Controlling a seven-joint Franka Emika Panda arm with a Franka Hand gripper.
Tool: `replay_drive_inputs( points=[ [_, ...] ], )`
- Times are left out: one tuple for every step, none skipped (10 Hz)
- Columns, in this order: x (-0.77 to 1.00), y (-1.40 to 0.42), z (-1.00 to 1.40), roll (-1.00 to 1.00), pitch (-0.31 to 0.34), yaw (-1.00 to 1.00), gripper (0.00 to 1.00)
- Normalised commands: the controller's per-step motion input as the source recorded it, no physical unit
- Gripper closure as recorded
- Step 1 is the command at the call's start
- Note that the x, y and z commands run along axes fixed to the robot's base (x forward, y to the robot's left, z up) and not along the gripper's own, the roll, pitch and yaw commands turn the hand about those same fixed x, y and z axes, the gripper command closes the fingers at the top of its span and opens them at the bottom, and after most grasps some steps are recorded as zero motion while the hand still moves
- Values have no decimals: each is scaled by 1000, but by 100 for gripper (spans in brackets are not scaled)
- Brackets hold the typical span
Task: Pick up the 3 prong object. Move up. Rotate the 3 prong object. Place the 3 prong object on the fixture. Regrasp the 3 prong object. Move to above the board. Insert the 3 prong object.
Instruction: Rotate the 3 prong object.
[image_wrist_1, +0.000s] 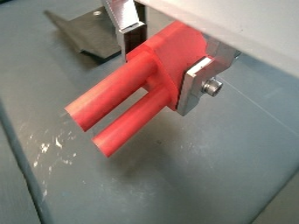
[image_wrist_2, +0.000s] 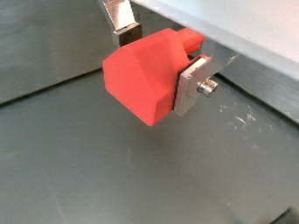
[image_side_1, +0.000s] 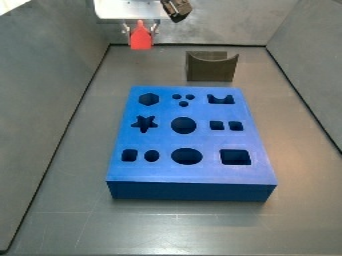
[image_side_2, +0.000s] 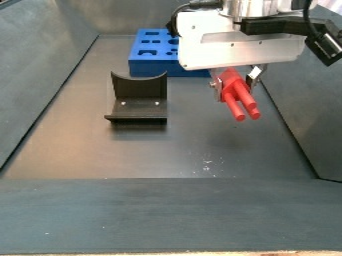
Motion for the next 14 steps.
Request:
replay_drive_inputs(
  points=[
    [-20,15,-8,-19,10,-434,100],
    [-19,16,-7,-19,10,-291,100],
    [0,0,-1000,0,0,0,100],
    [18,4,-1000,2,-12,38,100],
    [39,12,-982,8,-24,41,100],
    [42,16,-878,15,-18,40,100],
    [42,17,-716,24,-10,31,100],
    [38,18,-589,30,-10,25,100],
    [37,19,-417,39,-14,19,100],
    [39,18,-294,45,-13,19,100],
    [40,17,-217,49,-13,19,100],
    [0,0,0,0,0,0,0],
    [0,0,1000,0,0,0,0],
    [-7,-1,1000,-2,11,-1,0]
  ],
)
